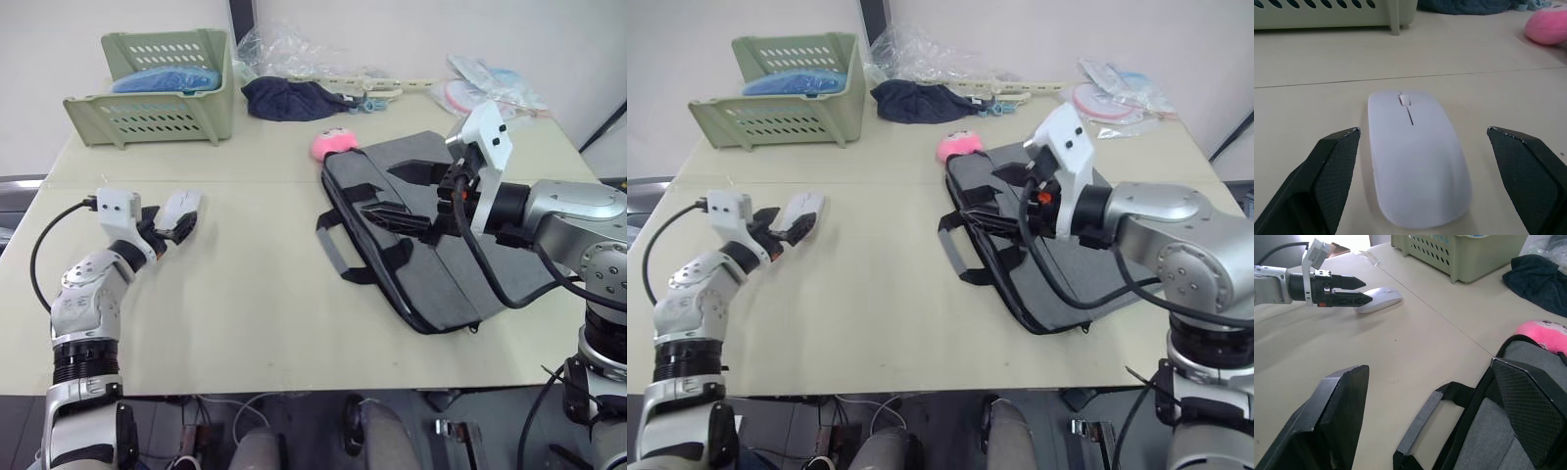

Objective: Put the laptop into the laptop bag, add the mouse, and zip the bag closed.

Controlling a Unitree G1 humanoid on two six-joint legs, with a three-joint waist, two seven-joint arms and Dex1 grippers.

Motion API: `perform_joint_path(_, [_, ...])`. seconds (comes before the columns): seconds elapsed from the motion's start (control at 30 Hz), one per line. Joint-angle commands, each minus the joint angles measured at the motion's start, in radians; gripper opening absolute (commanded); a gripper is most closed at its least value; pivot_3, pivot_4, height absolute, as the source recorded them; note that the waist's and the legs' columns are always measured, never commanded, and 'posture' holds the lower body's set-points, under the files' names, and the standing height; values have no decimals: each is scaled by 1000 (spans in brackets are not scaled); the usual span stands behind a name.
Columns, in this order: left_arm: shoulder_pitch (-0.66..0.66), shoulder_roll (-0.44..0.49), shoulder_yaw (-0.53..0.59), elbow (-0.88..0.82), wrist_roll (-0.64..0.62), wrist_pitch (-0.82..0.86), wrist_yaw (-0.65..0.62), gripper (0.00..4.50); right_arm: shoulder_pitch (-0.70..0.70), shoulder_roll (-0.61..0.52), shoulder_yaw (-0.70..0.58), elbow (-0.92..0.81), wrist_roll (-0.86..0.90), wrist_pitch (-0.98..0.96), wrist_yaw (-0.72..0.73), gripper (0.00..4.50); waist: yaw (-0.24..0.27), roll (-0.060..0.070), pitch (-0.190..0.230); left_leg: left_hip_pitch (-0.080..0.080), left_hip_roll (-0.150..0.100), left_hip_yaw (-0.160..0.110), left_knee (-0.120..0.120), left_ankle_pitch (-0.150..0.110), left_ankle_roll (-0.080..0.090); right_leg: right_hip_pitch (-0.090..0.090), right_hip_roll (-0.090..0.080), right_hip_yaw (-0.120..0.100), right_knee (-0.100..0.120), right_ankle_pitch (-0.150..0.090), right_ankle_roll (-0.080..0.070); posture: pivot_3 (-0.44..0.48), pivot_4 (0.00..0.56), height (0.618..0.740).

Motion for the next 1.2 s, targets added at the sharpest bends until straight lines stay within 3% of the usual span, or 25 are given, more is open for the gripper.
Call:
perform_joint_path(0.03, [-23, -3, 2, -26, 12, -31, 14, 4500, 3, -19, -8, -40, 7, -10, -7, 4364, 0, 0, 0, 0, 0, 0, 0, 0, 0, 0, 0, 0, 0, 0, 0, 0, 150, 740])
perform_joint_path(1.2, [-96, -57, -5, 139, 53, -143, 112, 4500, 71, -67, -29, -34, -20, -32, -12, 4364, 1, 0, 0, 0, 0, -1, 1, 0, 0, 1, 0, 0, 0, 0, 0, 0, 150, 740])
